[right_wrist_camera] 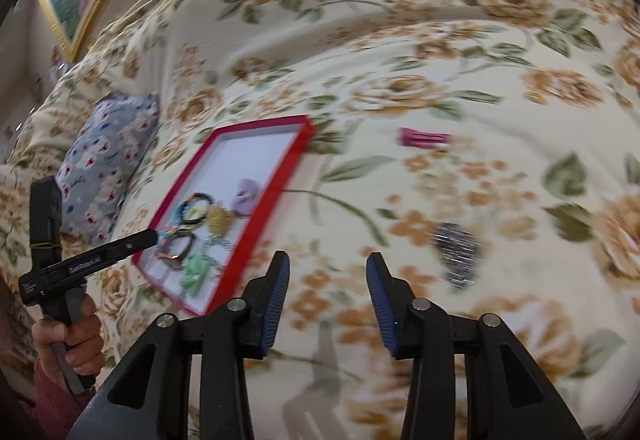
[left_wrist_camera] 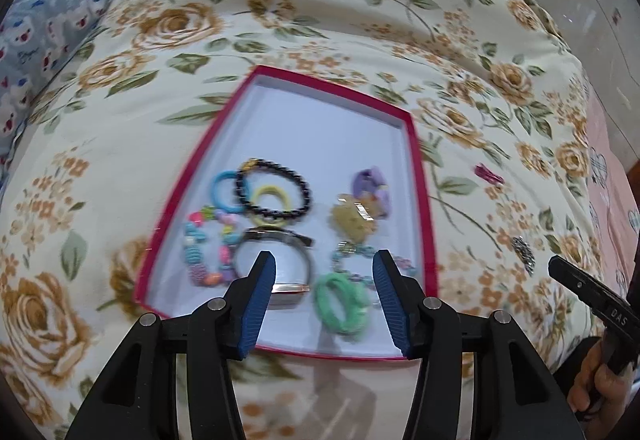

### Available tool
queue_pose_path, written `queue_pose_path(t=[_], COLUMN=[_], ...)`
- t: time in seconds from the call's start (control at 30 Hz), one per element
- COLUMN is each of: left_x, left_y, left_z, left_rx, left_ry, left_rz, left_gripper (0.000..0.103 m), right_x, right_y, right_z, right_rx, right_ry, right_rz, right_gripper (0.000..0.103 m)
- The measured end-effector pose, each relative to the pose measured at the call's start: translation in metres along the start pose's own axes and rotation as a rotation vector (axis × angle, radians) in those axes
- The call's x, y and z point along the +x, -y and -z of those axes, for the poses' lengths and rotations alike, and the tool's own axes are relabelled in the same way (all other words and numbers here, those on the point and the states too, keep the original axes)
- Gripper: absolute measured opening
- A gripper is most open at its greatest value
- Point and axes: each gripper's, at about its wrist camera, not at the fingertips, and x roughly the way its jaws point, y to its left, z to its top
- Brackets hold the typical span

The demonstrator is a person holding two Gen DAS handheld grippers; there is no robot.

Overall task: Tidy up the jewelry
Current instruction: 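Move the right tool to the silver chain and grasp it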

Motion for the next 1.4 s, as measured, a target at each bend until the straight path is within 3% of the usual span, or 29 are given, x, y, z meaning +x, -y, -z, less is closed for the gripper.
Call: queue_pose_path(t=[0.27,0.37,0.47,1.07,1.13,1.2,1.27,1.4], left_x=[0.013,0.018,0.026,0.065,0.069,0.072,0.075,0.082], left_y=[0.032,0.043,0.056,0.085,0.086,0.088,0.09,0.096], left_z=[-0.006,-0.008,-0.012,-0.023,-0.024,-0.024,-0.025,-0.026], left_rx=[0.071,0.096,0.12,0.157,0.159,0.158,0.156,0.161], left_ry=[-0.027,-0.036,-0.045,-0.086,-0.092,-0.096,-0.101,-0.109], left_rz=[0.026,0.034,0.04,0.049,0.052,0.053,0.056,0.065], left_gripper=[0.051,0.051,0.052,0.056,0.056,0.056,0.056,0.056], right_x=[-0.017,-0.018,-0.018,0.021,0.029,0.037,0.045,0.044], right_y=[0.041,0.049,0.056,0.068,0.07,0.07,0.07,0.075], right_z=[0.009,0.011,0.013,0.0,-0.003,-0.006,-0.006,-0.009], right_rx=[0.073,0.082,0.087,0.034,0.027,0.014,0.001,0.003], right_ry=[0.021,0.023,0.019,-0.028,-0.036,-0.047,-0.059,-0.044], right_rz=[0.058,0.073,0.083,0.131,0.138,0.15,0.172,0.175], right_gripper=[0.044,0.051,0.051,0.05,0.046,0.038,0.022,0.011])
